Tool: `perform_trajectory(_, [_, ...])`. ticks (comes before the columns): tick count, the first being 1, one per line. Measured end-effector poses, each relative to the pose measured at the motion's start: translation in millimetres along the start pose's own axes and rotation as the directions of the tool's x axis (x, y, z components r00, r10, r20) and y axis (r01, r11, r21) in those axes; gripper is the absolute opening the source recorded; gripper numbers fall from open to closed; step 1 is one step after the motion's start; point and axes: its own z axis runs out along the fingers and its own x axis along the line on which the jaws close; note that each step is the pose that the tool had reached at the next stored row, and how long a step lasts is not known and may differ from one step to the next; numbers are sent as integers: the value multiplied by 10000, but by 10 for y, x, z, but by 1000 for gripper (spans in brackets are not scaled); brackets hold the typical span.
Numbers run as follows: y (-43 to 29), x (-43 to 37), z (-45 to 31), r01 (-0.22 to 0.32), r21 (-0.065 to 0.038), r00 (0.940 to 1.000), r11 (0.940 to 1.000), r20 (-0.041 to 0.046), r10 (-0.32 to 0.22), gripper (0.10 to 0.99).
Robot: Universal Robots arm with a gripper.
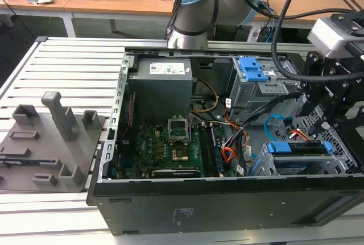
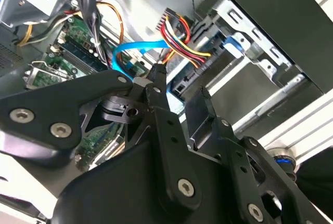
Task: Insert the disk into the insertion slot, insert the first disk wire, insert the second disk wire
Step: 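Insert the second disk wire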
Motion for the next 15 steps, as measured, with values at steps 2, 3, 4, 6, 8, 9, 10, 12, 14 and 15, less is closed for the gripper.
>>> perform_trajectory(2, [-11, -65, 3, 1, 0, 10000, 10000, 2, -1, 424])
perform_trajectory(3, [-12, -80, 6, 9, 1, 10000, 10000, 2, -9, 424])
perform_trajectory(4, [2, -84, 10, 11, -1, 10000, 10000, 1, -11, 424])
perform_trajectory(6, [45, -91, 31, 18, -1, 10000, 10000, 2, -18, 424])
perform_trajectory(8, [57, -92, 57, 45, -2, 10000, 10000, 0, -45, 424])
perform_trajectory(9, [59, -92, 71, 69, -3, 10000, 10000, 0, -69, 424])
perform_trajectory(10, [63, -94, 90, 113, -5, 9999, 9999, -2, -113, 424])
perform_trajectory(12, [85, -119, 98, 201, -10, 9998, 9998, -7, -201, 424])
perform_trajectory(14, [124, -126, 99, 256, -16, 9997, 9997, -38, -256, 424])
perform_trajectory(15, [140, -128, 100, 265, -18, 9996, 9996, -58, -265, 424])
